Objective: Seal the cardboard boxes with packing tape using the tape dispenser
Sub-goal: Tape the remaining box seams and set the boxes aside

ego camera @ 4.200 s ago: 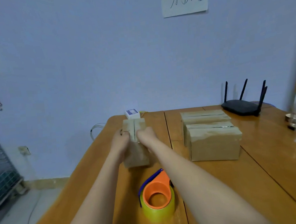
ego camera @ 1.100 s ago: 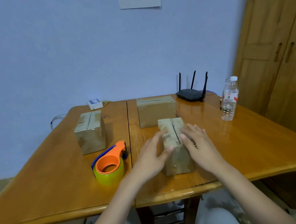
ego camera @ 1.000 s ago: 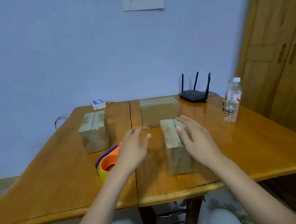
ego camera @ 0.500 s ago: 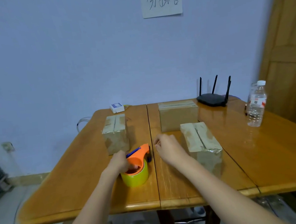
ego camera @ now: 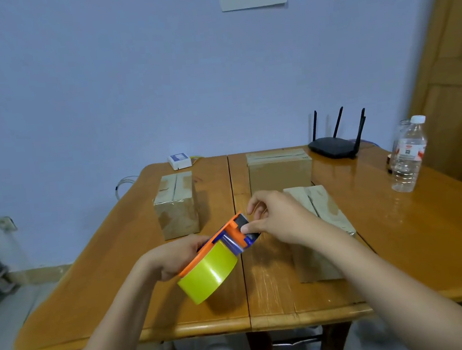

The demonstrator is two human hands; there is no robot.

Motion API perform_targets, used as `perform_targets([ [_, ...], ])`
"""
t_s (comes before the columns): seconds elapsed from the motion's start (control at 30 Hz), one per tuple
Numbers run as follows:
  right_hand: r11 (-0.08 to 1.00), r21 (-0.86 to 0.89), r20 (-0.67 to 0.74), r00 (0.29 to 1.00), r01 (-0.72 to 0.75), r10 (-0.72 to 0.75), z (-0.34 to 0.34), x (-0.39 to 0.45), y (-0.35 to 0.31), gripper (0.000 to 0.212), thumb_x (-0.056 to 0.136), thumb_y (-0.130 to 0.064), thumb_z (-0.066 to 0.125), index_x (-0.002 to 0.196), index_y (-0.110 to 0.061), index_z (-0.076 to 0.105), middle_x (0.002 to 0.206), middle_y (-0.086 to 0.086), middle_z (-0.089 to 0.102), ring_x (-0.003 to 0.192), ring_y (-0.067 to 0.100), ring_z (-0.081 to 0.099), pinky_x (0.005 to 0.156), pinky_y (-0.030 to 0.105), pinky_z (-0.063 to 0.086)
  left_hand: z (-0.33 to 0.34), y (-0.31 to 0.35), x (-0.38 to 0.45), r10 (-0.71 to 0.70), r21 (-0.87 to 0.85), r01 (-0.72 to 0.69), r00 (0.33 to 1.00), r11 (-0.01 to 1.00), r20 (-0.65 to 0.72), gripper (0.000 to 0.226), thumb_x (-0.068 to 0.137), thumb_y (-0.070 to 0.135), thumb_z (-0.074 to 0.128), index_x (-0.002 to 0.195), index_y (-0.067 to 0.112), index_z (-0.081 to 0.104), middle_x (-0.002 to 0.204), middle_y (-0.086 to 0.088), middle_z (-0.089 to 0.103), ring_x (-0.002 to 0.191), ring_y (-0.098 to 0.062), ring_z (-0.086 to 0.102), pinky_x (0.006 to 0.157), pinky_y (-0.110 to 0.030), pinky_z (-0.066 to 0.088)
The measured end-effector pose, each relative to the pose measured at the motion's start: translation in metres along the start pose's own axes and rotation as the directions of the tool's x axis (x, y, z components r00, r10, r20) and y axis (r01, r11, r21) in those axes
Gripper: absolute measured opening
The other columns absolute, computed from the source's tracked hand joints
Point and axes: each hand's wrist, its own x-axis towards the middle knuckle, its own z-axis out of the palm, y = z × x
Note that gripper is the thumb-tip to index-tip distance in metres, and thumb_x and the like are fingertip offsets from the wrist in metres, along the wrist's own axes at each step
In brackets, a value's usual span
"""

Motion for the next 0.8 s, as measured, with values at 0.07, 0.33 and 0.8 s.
perform_targets([
  [0.07,0.999,-0.037,-0.002,1.0,-0.007,0.007,0.0,0.001,0.001,0.034,0.079,-0.036,0.084,0.1,-0.02,0.062,0.085,-0.007,0.066,0.071,0.004,0.058,0.06,0.021,0.043,-0.001,-0.007,0.008,0.011,0.032,-0.011,1.0,0.999,0.023,0.059,0.086,0.061,0.053,0.123,0.016,0.062,0.123,-0.023,0.062,0.117,-0.047,0.057,0.1,-0.057,0.044],
  [0.33,0.99,0.117,0.146,0.988,-0.073,0.056,-0.008,0.003,0.008,0.016,0.082,-0.031,0.082,0.083,-0.016,0.075,0.079,-0.004,0.073,0.074,0.008,0.065,0.057,0.019,0.05,-0.011,-0.003,0.003,0.006,0.096,-0.016,0.995,0.995,0.104,0.09,0.063,0.089,0.059,0.122,0.021,0.062,0.123,-0.016,0.064,0.112,-0.036,0.062,0.1,-0.056,0.048],
  [0.8,0.922,0.347,0.188,0.976,-0.169,0.108,-0.028,0.006,0.01,0.021,0.075,-0.015,0.086,0.081,0.002,0.076,0.076,0.019,0.071,0.06,0.012,0.063,0.057,0.018,0.053,-0.018,0.049,-0.021,0.134,-0.116,-0.088,0.86,0.989,0.492,0.038,0.097,-0.009,0.051,0.121,0.02,0.056,0.097,0.001,0.071,0.082,-0.012,0.072,0.07,-0.027,0.058],
])
